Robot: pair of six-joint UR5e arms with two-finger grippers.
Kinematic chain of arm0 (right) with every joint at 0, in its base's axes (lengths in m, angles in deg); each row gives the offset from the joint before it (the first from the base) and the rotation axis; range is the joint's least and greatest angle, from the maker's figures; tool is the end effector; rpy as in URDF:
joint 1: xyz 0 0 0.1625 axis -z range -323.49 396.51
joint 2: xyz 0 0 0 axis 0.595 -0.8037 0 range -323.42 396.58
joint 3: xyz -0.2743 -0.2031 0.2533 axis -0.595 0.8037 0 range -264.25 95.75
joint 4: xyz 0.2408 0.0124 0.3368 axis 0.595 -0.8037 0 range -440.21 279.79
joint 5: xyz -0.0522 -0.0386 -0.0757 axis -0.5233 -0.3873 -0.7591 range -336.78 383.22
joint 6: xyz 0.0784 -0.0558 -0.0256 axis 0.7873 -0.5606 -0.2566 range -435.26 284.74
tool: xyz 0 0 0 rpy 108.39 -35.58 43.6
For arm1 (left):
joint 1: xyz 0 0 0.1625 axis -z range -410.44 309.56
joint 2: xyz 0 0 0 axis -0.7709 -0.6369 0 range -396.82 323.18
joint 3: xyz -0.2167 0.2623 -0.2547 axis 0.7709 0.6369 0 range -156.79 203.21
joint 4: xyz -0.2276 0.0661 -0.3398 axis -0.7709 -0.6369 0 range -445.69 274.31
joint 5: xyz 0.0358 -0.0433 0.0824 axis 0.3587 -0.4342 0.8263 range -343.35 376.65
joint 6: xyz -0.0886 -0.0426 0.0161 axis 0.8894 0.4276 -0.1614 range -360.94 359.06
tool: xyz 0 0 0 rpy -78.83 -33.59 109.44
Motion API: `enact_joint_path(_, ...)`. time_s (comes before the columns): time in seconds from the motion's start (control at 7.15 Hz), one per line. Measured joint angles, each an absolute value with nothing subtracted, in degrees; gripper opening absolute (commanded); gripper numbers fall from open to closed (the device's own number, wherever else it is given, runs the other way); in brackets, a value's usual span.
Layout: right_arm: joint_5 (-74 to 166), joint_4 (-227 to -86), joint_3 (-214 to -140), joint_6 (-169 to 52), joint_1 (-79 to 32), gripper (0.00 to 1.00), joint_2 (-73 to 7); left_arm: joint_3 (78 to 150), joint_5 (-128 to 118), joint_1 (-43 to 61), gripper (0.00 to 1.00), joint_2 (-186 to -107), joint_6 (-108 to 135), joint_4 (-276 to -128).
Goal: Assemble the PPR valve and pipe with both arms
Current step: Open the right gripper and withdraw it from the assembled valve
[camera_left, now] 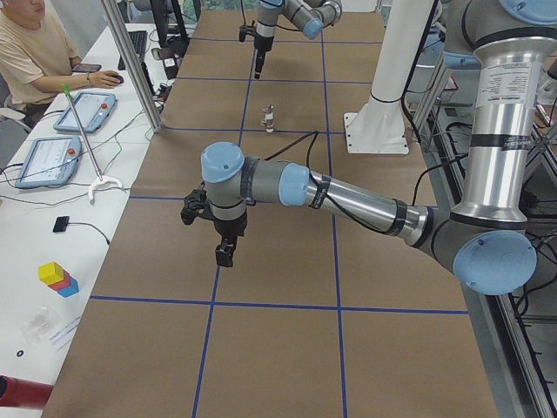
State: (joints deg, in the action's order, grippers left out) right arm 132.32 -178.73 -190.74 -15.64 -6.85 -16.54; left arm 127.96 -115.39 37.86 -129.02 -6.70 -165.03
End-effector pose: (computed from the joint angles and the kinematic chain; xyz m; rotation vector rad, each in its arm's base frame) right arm -0.3860 -0.5031 0.1841 0.2122 -0.8095 0.0826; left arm -0.0518 -0.5005 0.5354 0.1307 0.7297 0.1643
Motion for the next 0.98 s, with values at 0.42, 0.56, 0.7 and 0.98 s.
enact_joint_path(0.42,141.99,-178.73,-192.83,-35.33,-19.38,1.00,-26.45,124.65,-115.44,38.18,1.00,-126.24,-6.63,-172.25)
enact_joint_path(0.56,144.74,-178.70,-192.92,-42.10,-23.28,1.00,-29.91,124.64,-115.45,38.51,1.00,-125.15,-6.64,-173.13)
enact_joint_path(0.7,146.77,-178.64,-192.93,-49.12,-27.29,1.00,-34.02,124.99,-115.45,38.84,1.00,-124.14,-6.65,-173.63)
enact_joint_path(0.98,148.53,-178.35,-192.89,-61.44,-34.53,1.00,-43.60,125.36,-115.39,39.05,1.00,-122.73,-6.53,-174.17)
